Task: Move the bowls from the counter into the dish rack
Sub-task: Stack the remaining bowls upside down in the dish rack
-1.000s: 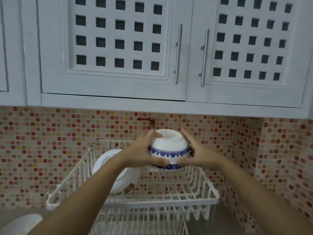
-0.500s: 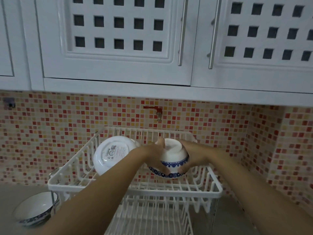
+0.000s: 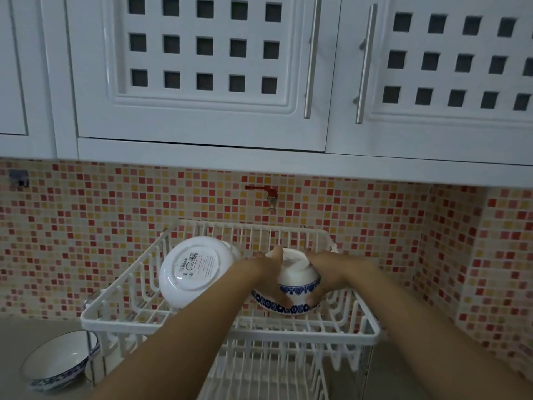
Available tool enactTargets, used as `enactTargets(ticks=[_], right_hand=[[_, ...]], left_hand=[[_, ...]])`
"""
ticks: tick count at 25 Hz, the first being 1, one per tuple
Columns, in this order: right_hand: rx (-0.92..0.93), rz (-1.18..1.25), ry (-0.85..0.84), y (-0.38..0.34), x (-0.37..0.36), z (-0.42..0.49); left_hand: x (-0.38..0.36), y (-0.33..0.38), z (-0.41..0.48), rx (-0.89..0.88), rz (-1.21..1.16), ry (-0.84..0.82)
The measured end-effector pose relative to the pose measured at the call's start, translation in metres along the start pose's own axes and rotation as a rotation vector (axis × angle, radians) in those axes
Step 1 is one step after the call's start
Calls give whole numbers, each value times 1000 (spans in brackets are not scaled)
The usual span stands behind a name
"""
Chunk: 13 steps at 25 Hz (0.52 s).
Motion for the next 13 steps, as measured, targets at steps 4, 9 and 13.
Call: enactTargets(ticks=[4, 9, 13], right_hand=[[-11, -27, 67, -7, 8, -13], [15, 51, 456, -28, 43, -50], [38, 165, 717, -78, 48, -67]], left_hand=[[11, 8, -9, -67, 22, 49], [63, 9, -45, -188, -107, 339], [96, -10, -82, -188, -178, 521]])
Point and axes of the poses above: each hand's wrist, its own z-axis towards the middle knuckle, its own x-axis out of the back of the hand, y = z × x, the point moved 5 cm from there along z, towards the middle knuckle, and after that the axes turned 7 degrees about y, right-handed, at the moved point
